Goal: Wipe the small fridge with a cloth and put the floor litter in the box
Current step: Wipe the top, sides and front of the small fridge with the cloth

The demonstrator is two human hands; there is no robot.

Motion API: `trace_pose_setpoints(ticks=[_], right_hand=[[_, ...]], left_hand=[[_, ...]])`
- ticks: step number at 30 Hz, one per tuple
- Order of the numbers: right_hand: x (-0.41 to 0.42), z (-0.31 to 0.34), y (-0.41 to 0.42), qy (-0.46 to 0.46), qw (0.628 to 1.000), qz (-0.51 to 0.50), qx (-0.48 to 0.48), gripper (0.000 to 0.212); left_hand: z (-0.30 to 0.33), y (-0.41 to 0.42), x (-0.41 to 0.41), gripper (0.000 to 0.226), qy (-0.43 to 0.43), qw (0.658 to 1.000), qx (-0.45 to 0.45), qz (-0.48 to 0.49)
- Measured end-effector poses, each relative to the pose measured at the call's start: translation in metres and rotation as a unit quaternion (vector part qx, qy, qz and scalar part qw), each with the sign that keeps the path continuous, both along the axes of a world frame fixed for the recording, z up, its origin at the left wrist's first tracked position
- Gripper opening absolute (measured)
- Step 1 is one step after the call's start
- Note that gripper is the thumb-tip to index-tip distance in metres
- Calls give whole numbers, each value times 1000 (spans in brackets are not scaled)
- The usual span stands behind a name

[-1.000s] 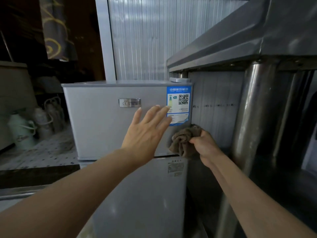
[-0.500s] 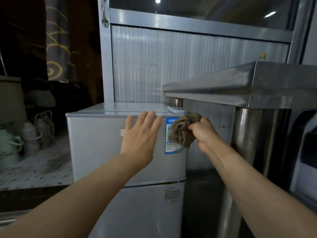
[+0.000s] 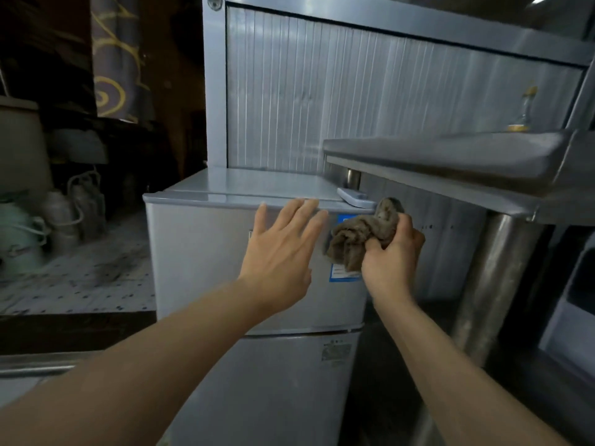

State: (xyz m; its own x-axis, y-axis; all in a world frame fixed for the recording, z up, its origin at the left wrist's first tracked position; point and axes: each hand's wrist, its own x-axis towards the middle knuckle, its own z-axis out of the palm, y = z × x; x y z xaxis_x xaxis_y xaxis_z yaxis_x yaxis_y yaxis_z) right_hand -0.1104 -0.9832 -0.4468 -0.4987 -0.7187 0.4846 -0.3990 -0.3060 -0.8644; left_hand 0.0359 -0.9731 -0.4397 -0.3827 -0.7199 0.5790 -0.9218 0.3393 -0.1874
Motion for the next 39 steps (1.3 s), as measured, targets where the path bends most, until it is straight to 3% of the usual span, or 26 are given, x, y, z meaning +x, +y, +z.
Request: trace_pose_setpoints(ticks=[4,9,15,21,28,34,39], right_hand=[[24,8,25,-2,1000,5,24,56],[54,30,38,63,996,24,54,49],[73,105,39,53,989,90,109,44],[94,177,4,117,972,109,171,35],[133,220,-45,263,923,108,259,32],[146,225,-46,305,840,183,410,62],[150,240,-20,310,833,178,423,57]], left_hand=[[15,8,15,81,7,999,38,-10],[44,15,43,79,66,991,114,30],[105,31,86,80,99,972,189,99],[167,40,121,81,144,939,276,146],[213,43,143,82,171,908,348,159],[232,47,158,81,162,896,386,145],[248,60,175,80,176,888,399,144]])
